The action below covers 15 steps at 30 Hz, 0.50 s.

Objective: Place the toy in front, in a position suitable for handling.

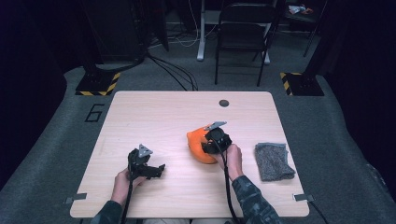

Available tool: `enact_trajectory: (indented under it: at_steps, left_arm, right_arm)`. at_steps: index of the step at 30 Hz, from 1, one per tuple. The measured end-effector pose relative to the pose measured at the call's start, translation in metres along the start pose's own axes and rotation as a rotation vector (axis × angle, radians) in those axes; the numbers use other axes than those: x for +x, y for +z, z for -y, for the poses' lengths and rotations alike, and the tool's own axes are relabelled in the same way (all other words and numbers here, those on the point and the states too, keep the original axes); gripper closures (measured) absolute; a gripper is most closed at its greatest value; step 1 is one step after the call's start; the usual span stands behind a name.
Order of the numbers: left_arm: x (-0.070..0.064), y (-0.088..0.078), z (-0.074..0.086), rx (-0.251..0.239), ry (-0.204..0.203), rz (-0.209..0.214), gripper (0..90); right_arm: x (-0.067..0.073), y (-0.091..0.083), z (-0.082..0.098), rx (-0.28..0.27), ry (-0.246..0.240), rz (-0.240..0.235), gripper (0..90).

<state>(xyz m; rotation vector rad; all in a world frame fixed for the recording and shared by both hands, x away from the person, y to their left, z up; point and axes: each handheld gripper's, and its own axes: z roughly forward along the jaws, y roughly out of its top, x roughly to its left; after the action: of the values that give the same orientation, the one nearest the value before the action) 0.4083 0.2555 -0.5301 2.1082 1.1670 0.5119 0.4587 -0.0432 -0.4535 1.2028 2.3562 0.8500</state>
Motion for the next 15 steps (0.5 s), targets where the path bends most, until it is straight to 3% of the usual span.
enact_trajectory:
  at_steps: [1,6,11,14,15]
  left_arm:
    - [0.0,0.0,0.0,0.0,0.001,0.0,0.0]
    - [0.0,0.0,0.0,0.0,0.001,0.0,0.0]
    - [0.0,0.0,0.0,0.0,0.001,0.001,0.0]
    - [0.0,0.0,0.0,0.004,0.002,0.005,0.0]
    - [0.001,0.0,0.0,0.004,0.004,0.004,0.0]
  right_arm:
    - [-0.002,0.0,0.001,-0.007,-0.017,-0.012,53.3]
    - [-0.006,0.0,0.006,-0.044,0.006,-0.022,64.5]
    - [-0.011,-0.007,0.006,-0.098,0.028,-0.059,67.4]
    - [-0.013,-0.012,0.005,-0.117,0.018,-0.078,67.8]
    - [-0.015,-0.013,0.005,-0.122,-0.007,-0.094,67.9]
